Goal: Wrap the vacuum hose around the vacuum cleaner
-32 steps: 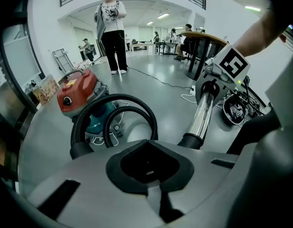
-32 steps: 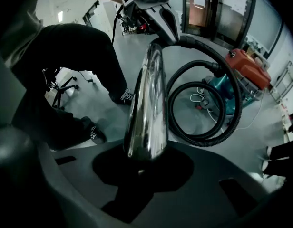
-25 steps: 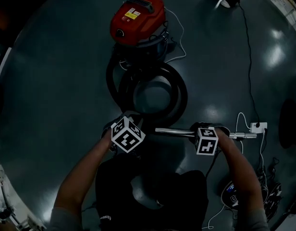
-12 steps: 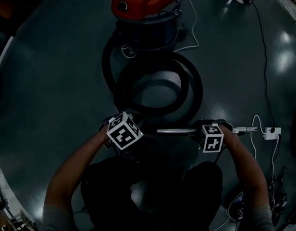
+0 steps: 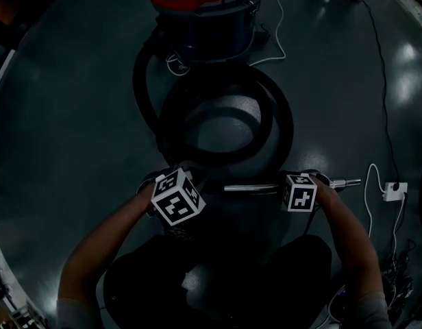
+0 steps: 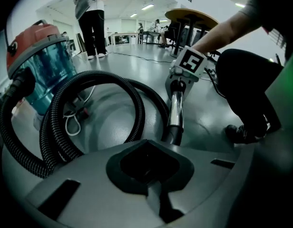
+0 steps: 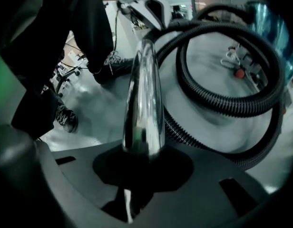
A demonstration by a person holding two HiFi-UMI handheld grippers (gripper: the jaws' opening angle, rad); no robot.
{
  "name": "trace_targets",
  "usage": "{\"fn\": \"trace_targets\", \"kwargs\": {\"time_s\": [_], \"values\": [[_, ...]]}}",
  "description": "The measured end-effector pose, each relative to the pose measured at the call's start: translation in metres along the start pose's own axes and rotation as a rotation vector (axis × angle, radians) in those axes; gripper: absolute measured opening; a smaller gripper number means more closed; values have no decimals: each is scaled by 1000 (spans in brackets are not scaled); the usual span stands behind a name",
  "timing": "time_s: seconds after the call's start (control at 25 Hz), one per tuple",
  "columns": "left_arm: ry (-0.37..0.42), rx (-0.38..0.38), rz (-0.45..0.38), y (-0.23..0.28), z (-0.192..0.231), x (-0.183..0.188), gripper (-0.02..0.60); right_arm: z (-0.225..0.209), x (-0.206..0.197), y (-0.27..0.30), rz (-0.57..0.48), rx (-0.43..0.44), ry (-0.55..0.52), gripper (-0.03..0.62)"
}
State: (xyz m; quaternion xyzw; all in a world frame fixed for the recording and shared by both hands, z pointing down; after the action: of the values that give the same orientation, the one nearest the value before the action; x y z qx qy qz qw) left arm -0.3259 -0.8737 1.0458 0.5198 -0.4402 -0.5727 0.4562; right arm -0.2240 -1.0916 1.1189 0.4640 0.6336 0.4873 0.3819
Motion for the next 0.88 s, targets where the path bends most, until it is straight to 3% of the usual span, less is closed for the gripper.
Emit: {"fn": "trace_targets", "kwargs": {"time_s": [0.16, 0.24, 0.48, 0.56, 0.68, 0.88], "values": [[201, 10, -23, 10, -29, 22, 9, 0, 0, 17, 24, 52, 15, 101], [261, -7, -40, 17, -37, 32, 9, 0, 6, 21, 21, 86, 20, 101], [332, -124, -21, 34, -42, 61, 19, -5, 10, 29, 55, 160, 15, 101], [331, -168, -6, 36, -40, 65, 54, -7, 8, 31, 62, 140, 16, 101], [320, -259, 32, 38, -46, 69, 163, -8, 5, 33, 47, 91, 33, 101], [435, -89, 142, 69, -63, 70, 176, -4, 3, 34, 54, 80, 51, 101]]}}
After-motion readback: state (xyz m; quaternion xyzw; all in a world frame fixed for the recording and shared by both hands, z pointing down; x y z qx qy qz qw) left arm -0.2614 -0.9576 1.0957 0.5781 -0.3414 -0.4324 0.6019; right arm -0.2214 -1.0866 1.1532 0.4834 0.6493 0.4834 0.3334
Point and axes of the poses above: the fingertips, and each gripper's own axes: y forward along the fingers, z to its left, x out of its top, the point moved 9 cm from there along -y, backward along the fingers, and after that the axes turned 15 degrees about z, right-handed, at the moved point
